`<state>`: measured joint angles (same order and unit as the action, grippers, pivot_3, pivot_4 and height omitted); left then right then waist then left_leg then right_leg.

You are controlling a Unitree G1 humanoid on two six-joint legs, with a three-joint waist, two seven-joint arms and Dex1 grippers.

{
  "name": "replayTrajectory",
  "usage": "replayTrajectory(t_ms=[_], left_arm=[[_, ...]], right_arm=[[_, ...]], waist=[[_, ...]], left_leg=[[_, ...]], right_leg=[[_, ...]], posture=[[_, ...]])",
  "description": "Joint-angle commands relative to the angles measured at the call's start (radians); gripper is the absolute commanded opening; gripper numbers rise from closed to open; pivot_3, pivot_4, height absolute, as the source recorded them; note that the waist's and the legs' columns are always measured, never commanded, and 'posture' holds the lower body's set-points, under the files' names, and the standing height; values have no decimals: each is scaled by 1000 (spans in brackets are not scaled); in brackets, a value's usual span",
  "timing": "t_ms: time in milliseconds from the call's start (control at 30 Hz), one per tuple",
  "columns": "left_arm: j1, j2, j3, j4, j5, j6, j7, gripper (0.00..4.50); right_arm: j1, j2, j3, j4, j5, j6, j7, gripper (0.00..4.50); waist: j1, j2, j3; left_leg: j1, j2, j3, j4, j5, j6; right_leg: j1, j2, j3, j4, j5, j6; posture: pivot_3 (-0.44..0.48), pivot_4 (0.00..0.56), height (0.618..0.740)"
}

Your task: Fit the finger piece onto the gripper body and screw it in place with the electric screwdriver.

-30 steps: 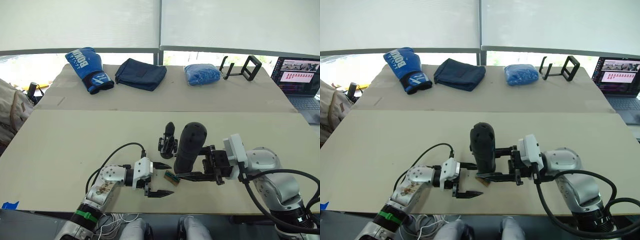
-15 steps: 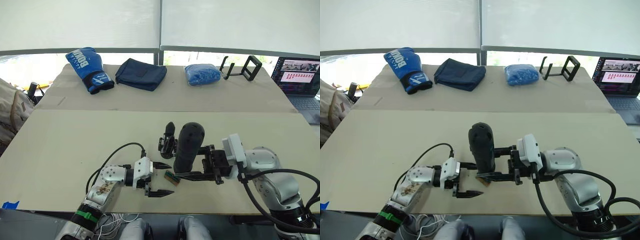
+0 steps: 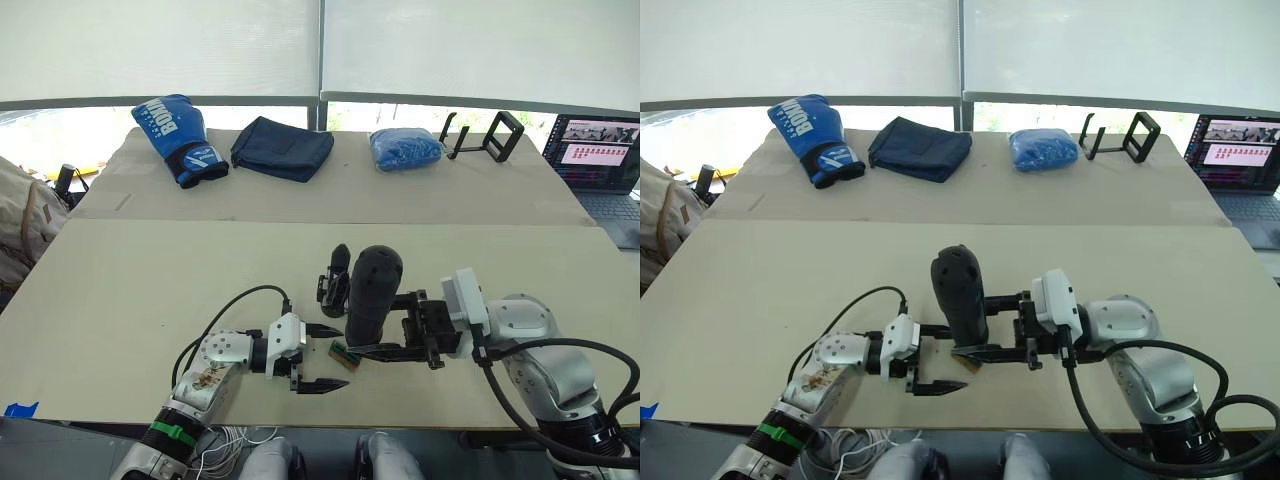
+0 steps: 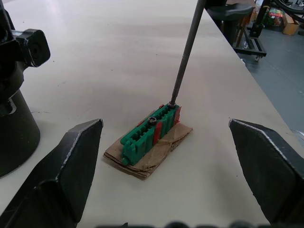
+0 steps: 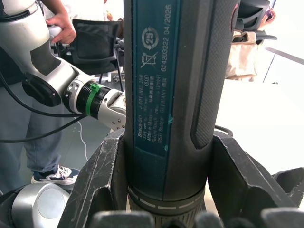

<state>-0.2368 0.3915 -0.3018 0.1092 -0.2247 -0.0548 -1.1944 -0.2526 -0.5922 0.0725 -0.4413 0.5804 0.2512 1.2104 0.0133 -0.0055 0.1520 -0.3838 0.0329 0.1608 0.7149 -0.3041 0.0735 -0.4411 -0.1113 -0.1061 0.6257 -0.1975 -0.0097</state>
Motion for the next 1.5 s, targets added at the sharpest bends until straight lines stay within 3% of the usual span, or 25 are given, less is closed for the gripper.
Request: replayTrajectory(t_ms=[33,800,967,1233,1500], left_arm=[[17,3,-21,-3,4,13,-5,4500],[81,132,121,-190,-159,56,-44,4500],[100,210,249,-336,-359,231,-43,4500],[49,221,362,-411,-503,371,45,4500],[-31,196,399,-376,-530,416,111,4500]], right_arm=[[-8,6,-3,-13,5,-24,-11,1931],[-80,-42,-113,-86,223,102,-58,1931],[-144,-89,-180,-93,336,192,-104,1931],[-242,-147,-259,24,386,252,-102,1931],[-359,-134,-260,190,327,234,-97,1931]], waist=[[0,0,0],[-1,0,1],[-3,-2,2],[0,-2,2],[-3,-2,2]], left_leg=[[0,0,0,0,0,0],[-4,0,-1,0,0,-1],[-6,0,0,0,0,-1],[-6,0,0,-1,1,-2],[-5,-1,2,-1,2,-2]], right_leg=[[0,0,0,0,0,0],[-4,-1,-1,0,0,0],[-6,-1,-1,0,0,0],[-6,4,-1,1,0,0],[-5,7,0,1,0,0]], posture=[[0,150,740],[0,150,740],[0,150,740],[0,150,740],[0,150,740]])
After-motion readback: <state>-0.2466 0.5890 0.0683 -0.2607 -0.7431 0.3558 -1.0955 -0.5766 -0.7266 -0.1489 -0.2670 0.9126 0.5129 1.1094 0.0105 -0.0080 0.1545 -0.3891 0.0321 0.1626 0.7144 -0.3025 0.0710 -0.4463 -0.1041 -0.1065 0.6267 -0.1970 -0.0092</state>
